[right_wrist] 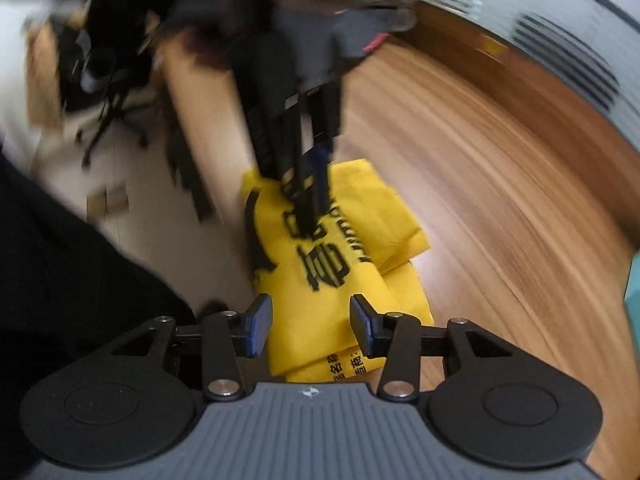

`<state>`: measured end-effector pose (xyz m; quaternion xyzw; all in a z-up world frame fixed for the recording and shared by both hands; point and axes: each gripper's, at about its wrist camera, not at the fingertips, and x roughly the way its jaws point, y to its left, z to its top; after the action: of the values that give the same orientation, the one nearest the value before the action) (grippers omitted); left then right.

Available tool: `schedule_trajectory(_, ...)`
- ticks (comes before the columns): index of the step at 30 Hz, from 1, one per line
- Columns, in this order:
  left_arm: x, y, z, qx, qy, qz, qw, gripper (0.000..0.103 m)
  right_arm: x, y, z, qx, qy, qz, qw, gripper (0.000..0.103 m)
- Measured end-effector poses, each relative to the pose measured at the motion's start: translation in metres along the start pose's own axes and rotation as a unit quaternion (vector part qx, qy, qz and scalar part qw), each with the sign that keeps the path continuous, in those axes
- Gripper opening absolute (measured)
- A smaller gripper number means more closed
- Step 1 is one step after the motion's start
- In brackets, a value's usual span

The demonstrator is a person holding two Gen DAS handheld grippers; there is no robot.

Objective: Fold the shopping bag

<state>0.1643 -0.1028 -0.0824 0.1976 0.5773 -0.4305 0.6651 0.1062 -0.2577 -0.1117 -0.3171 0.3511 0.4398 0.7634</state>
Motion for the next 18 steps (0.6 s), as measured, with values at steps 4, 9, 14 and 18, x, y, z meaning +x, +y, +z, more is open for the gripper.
schedule_trajectory(4,0.0,0.001,0.0,0.005,0.006,-0.002,1.0,0.023,0.003,0.028,-0.005,-0.096,0.015,-0.029,0.995,0.071)
schedule_trajectory(9,0.001,0.002,0.0,0.006,0.012,-0.003,0.9999,0.023,0.005,0.045,-0.015,-0.184,0.017,-0.068,0.981,0.075)
schedule_trajectory(14,0.001,0.001,0.003,0.002,0.014,-0.012,0.9998,0.023,0.024,0.062,-0.027,-0.284,0.031,-0.117,0.951,0.075)
schedule_trajectory(18,0.002,-0.001,0.003,0.002,0.014,-0.009,0.9999,0.023,0.029,0.071,-0.031,-0.329,0.015,-0.139,0.934,0.075)
